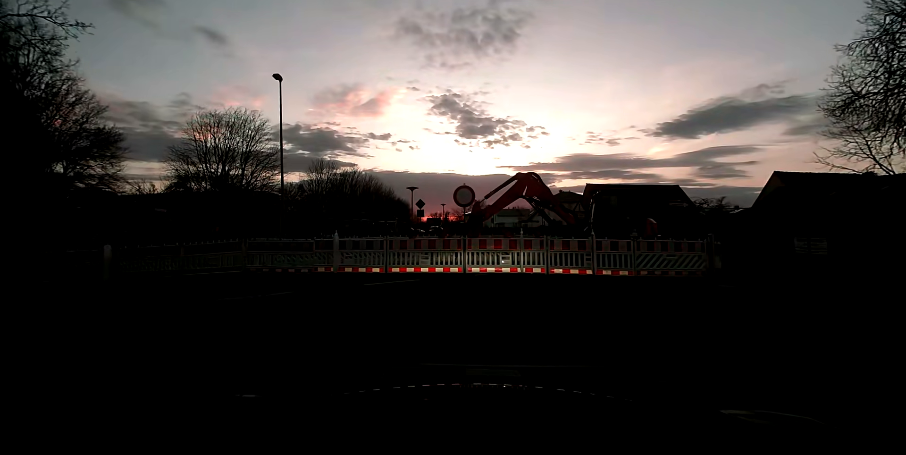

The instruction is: Follow the waypoints while adhering to traffic rules and regulations

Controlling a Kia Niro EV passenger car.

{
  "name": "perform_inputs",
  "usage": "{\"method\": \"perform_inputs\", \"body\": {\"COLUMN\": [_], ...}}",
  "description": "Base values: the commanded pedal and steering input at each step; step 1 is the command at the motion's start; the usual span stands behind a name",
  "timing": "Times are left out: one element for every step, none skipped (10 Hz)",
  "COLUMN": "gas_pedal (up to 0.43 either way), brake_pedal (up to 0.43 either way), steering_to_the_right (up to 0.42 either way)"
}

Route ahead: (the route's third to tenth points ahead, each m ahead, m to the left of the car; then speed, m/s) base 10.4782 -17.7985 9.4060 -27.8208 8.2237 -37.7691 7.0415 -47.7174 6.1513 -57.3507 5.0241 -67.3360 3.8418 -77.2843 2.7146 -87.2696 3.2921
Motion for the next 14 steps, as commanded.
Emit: {"method": "perform_inputs", "body": {"gas_pedal": [0.0, 0.0, 0.0, 0.0, 0.0, 0.0, 0.0, 0.0, 0.0, 0.0, 0.0, 0.0, 0.0, 0.0], "brake_pedal": [0.134, 0.0, 0.0, 0.0, 0.0, 0.0, 0.0, 0.0, 0.0, 0.0, 0.0, 0.0, 0.0, 0.0], "steering_to_the_right": [0.057, 0.08, 0.111, 0.131, 0.153, 0.178, 0.214, 0.261, 0.314, 0.367, 0.418, 0.482, 0.532, 0.566]}}
